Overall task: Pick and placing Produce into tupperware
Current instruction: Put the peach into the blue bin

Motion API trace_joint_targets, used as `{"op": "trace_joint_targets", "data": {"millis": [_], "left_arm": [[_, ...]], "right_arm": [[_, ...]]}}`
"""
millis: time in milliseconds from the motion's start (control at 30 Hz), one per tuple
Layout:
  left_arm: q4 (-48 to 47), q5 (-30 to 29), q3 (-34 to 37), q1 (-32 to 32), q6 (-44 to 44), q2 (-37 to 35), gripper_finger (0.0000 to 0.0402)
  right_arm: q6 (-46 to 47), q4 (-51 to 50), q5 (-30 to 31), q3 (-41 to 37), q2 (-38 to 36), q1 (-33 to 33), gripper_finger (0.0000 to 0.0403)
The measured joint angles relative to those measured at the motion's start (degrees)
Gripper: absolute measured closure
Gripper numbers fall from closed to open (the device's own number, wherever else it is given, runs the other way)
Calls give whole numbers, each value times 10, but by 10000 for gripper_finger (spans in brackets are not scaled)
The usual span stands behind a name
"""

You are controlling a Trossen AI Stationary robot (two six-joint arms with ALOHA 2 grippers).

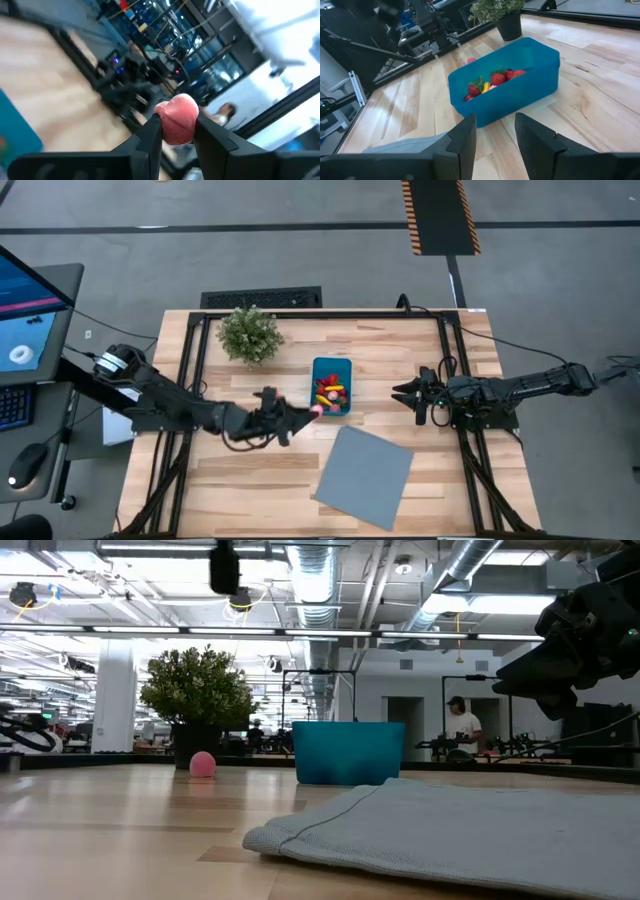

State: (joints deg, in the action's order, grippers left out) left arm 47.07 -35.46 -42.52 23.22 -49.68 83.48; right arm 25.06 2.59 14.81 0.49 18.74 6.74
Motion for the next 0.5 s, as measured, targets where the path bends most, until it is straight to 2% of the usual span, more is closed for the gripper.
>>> {"op": "trace_joint_targets", "data": {"millis": [200,300,400,500], "left_arm": [[-27,81,0,-78,132,0,317],[-67,93,0,-115,139,-8,317],[-136,120,0,-153,207,-31,317],[-245,162,-7,-191,266,-65,317]], "right_arm": [[0,0,0,0,0,0,244],[0,0,0,0,0,0,244],[0,0,0,0,0,0,244],[0,0,0,0,0,0,244]]}}
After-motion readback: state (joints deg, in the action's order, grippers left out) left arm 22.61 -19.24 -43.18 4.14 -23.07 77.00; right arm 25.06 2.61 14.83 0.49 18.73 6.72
